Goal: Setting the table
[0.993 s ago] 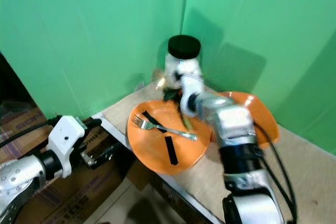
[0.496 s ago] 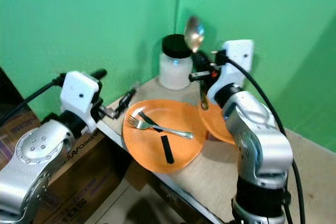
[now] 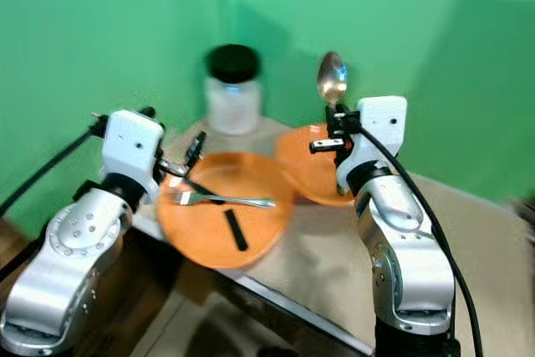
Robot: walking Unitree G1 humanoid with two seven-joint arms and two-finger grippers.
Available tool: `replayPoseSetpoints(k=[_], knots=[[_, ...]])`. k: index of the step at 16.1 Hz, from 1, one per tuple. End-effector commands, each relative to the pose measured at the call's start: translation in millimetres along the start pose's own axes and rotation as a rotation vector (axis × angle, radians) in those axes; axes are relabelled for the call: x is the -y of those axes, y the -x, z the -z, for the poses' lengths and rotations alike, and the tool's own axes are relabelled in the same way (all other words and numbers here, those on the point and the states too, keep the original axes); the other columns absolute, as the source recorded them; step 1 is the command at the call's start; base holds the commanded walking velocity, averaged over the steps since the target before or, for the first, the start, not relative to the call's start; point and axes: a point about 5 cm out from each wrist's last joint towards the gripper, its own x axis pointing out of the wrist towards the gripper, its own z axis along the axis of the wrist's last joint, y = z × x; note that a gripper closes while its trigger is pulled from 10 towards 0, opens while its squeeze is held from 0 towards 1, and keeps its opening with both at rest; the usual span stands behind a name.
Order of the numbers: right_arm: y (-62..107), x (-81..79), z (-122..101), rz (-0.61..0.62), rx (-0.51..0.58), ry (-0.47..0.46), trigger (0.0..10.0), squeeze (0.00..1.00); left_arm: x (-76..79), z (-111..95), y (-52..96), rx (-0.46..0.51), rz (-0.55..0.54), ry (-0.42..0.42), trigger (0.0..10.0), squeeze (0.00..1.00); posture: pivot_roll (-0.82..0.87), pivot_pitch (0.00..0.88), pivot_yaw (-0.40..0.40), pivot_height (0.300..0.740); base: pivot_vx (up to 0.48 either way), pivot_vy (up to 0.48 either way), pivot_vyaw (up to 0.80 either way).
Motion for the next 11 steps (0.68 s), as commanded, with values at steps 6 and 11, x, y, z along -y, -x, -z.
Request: replayPoseSetpoints(k=[6, 11], knots=[[-0.1, -6.2, -2.3, -0.009, 0.040, -0.021, 10.0, 0.00, -22.6, -6.9, 1.7, 0.025, -0.082, -0.026, 10.0, 0.58, 0.00, 0.000, -0.058, 0.740, 0.000, 0.000, -0.80], [1.5, -1.0, 4.1, 0.024, 0.022, -0.053, 10.0, 0.00, -37.3, -9.3, 3.5, 0.048, -0.136, 0.031, 10.0, 0.55, -0.01, 0.000, -0.045, 0.740, 0.000, 0.000, -0.16]])
